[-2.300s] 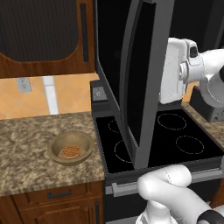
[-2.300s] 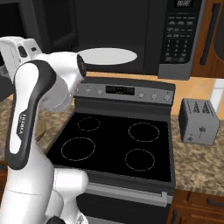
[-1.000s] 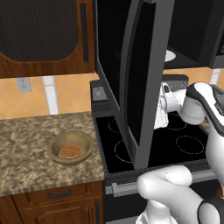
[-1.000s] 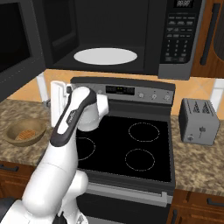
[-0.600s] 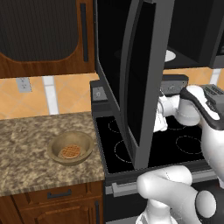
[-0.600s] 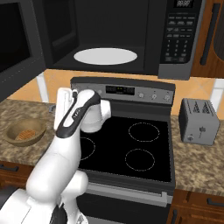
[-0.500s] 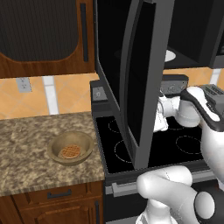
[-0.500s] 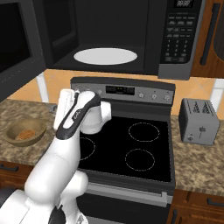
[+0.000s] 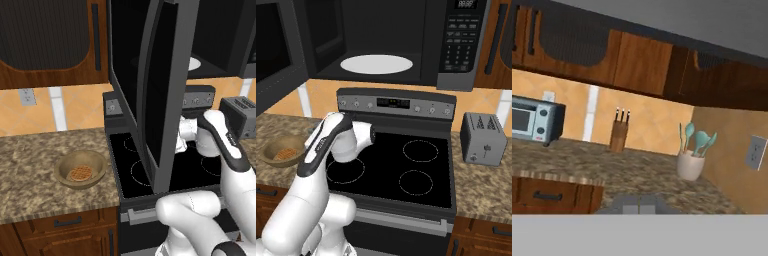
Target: Open the microwave, place the bowl with waffle inside the microwave, then close the microwave door and turn it on.
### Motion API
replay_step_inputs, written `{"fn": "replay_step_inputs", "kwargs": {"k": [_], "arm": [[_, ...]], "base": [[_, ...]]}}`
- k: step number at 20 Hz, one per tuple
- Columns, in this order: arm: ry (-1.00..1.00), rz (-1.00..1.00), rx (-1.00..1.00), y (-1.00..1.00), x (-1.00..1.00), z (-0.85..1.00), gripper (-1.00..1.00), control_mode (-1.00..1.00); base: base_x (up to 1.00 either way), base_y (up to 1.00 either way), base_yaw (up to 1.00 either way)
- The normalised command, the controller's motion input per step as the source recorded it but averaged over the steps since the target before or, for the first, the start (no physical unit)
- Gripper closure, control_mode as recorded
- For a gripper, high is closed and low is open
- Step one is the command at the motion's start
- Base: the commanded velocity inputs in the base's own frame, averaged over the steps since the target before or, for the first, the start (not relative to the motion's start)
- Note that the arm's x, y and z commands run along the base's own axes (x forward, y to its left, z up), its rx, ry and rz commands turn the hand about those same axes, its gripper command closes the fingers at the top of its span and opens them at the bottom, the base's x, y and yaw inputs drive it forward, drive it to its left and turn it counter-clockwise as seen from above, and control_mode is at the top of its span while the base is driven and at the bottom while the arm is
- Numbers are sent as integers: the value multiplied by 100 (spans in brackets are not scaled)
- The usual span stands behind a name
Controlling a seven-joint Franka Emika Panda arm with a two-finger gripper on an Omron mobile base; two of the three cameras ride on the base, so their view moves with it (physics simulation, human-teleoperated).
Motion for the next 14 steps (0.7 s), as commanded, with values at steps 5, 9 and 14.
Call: {"fn": "replay_step_inputs", "kwargs": {"k": [5,9,14], "arm": [[28,3,-27,33,6,-25,100,-100],[76,-3,-9,12,14,-15,100,-100],[65,-26,13,-6,11,-26,100,-100]], "base": [[0,0,0],[0,0,0],[0,0,0]]}}
